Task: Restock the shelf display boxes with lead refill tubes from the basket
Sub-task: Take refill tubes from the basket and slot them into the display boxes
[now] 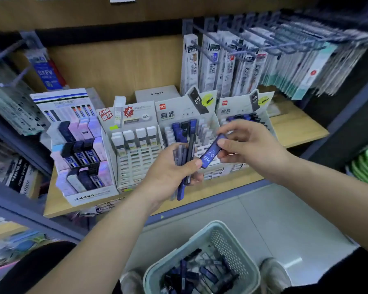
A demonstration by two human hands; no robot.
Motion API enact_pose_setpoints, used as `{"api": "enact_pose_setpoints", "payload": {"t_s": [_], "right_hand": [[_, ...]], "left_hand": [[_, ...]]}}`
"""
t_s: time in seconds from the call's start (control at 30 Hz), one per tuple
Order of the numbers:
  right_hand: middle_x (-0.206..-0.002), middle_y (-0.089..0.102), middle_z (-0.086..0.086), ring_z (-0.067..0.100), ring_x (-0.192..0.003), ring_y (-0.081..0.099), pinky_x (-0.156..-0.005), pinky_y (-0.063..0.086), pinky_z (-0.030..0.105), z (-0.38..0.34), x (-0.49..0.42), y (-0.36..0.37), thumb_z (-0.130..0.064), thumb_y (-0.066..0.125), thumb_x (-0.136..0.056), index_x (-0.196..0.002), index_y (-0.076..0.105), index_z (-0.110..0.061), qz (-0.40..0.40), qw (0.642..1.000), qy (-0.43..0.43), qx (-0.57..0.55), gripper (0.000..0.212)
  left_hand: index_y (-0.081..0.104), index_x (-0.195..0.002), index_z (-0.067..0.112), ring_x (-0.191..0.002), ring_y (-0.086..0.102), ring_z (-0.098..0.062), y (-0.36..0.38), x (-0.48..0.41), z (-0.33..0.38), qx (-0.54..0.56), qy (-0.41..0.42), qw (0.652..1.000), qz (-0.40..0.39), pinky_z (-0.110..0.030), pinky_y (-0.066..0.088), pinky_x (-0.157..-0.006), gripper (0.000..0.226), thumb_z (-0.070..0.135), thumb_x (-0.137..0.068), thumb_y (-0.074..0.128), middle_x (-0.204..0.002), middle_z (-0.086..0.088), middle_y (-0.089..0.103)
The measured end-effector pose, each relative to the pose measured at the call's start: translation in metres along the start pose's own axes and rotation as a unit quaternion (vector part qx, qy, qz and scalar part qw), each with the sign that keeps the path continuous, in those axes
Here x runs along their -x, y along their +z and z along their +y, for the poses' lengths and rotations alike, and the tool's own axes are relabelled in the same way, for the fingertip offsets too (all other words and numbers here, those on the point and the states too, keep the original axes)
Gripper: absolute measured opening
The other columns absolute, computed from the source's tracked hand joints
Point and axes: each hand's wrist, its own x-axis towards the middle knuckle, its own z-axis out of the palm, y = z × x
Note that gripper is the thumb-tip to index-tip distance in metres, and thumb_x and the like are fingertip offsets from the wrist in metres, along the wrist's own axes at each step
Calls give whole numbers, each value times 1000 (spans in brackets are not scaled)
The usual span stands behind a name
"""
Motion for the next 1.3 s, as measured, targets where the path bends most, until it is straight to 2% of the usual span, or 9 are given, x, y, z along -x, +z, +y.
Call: {"api": "enact_pose_setpoints", "payload": {"t_s": [0.13, 0.33, 0.53, 0.7, 0.87, 0.97, 1.07, 1.23, 1.3], "right_hand": [[-74, 65, 12, 27, -70, 71, -66, 62, 37, 15, 9, -12, 1, 73, -86, -88, 59, -5, 8, 999, 30, 20, 15], [-70, 68, 20, 21, -60, 59, -63, 51, 37, 43, 11, -12, -9, 82, -80, -78, 63, -6, -40, 991, 23, 127, 19], [-97, 63, 11, 22, -65, 65, -70, 61, 41, 44, 3, -41, 0, 76, -84, -128, 55, -25, -49, 987, 27, 149, 56], [-89, 65, 9, 39, -78, 71, -73, 63, 42, 43, -25, -92, -4, 72, -89, -111, 63, -13, 91, 986, 25, 140, 25], [-85, 66, -5, 15, -74, 65, -81, 59, 44, 47, -69, -142, -16, 75, -87, -87, 64, -25, 232, 939, -51, 248, 14], [-81, 66, -10, 3, -73, 61, -82, 55, 28, 51, -90, -149, -16, 74, -87, -81, 62, -29, 231, 923, -70, 301, 19], [-81, 66, -7, 0, -71, 59, -69, 45, 4, 64, -106, -145, -10, 75, -86, -85, 63, -23, 196, 909, -66, 361, 17], [-87, 65, -2, 17, -86, 64, -79, 50, 23, 80, -115, -144, -6, 72, -89, -93, 65, -20, 145, 898, -56, 411, 16], [-85, 64, -5, 15, -86, 63, -76, 48, 17, 85, -117, -146, -4, 71, -88, -91, 64, -21, 131, 895, -59, 422, 19]], "left_hand": [[52, -124, 6, -56, 64, -14, 16, -10, -4, -57, 28, 996, 63, -34, 60, -59, 33, 8, -94, 66, -74, -4, 65], [52, -120, 18, -58, 64, -12, 38, -23, -8, -107, 45, 990, 74, -23, 57, -57, 32, 10, -94, 68, -79, -4, 65], [54, -121, 13, -63, 67, -12, 55, -40, -10, -110, 20, 993, 36, -28, 58, -60, 28, 14, -95, 66, -90, -6, 66], [56, -117, 11, -67, 66, -16, 60, -54, -15, -109, -9, 994, -8, -40, 60, -71, 25, 14, -95, 67, -80, -8, 68], [57, -113, 12, -67, 68, -16, 66, -66, -15, -111, -13, 994, -17, -41, 61, -72, 22, 15, -94, 68, -83, -8, 71], [56, -116, 15, -65, 68, -13, 67, -73, -14, -109, -16, 994, -12, -33, 60, -68, 24, 14, -94, 67, -97, -14, 72], [57, -115, 17, -67, 70, -13, 67, -78, -15, -111, -17, 994, -15, -32, 61, -69, 23, 15, -95, 67, -101, -13, 73], [57, -112, 23, -70, 72, -13, 62, -82, -20, -115, -20, 993, -17, -35, 63, -73, 22, 17, -94, 68, -103, -9, 73], [57, -116, 21, -70, 73, -14, 60, -82, -21, -110, -23, 994, -15, -36, 63, -74, 25, 16, -94, 68, -103, -8, 74]]}}
